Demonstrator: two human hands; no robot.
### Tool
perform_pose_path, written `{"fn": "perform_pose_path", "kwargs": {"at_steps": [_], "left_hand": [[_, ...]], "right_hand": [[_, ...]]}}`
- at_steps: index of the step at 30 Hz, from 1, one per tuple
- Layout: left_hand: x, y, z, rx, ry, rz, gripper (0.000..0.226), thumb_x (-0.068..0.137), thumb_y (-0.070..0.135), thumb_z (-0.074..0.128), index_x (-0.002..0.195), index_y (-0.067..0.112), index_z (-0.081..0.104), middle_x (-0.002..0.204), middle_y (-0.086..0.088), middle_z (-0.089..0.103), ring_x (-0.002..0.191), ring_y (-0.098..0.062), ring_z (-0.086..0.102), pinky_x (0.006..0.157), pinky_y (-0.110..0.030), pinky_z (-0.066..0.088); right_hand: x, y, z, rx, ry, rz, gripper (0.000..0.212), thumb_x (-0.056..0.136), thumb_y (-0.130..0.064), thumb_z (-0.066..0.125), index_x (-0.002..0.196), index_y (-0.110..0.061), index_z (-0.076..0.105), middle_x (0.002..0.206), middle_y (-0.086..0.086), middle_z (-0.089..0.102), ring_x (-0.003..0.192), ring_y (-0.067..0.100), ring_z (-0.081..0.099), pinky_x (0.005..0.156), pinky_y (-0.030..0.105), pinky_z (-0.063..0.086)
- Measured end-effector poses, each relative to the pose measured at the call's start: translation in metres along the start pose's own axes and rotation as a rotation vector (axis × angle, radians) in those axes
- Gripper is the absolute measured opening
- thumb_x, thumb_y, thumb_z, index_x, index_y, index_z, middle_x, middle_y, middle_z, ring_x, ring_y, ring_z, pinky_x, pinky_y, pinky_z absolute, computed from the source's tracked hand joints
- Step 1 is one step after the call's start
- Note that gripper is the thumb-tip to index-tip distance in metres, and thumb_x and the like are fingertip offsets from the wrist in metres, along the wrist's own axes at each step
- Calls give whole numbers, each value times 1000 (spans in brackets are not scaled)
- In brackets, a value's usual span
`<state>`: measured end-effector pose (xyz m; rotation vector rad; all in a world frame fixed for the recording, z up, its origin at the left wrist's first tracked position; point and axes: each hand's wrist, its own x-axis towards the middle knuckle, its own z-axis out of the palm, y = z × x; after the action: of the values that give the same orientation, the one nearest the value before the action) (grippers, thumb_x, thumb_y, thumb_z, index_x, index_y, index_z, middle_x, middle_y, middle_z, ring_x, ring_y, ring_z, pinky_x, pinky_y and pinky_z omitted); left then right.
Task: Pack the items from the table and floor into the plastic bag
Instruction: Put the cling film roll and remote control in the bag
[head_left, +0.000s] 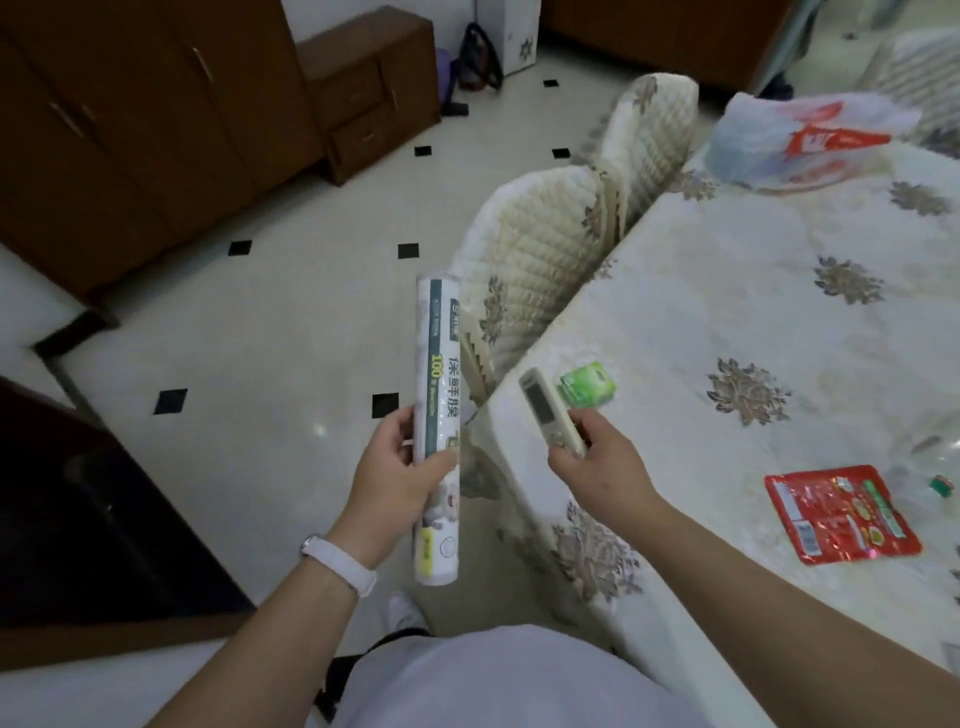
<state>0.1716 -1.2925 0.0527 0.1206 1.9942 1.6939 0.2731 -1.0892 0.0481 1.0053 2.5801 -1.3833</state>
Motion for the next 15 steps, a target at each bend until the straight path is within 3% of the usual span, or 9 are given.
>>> {"fn": "perform_pose_path", "kwargs": {"at_steps": [4, 15], "left_hand": [[36, 8, -78, -52, 0, 32, 45, 81, 2, 76, 113, 28, 59, 105, 0, 72, 89, -13, 70, 69, -23, 55], [122, 33, -228, -112, 136, 19, 46, 82, 4, 75, 121, 23, 57, 107, 0, 71, 89, -16, 71, 66, -26, 57]], "right_hand": [[37, -74, 52, -18, 44, -80, 24, 84, -26, 64, 105, -31, 56, 78, -7, 60, 62, 15, 58, 61, 41, 56], [112, -209, 136, 4, -14, -178, 23, 86, -29, 63, 107, -36, 56, 84, -9, 63, 69, 14, 62, 58, 32, 56]]}}
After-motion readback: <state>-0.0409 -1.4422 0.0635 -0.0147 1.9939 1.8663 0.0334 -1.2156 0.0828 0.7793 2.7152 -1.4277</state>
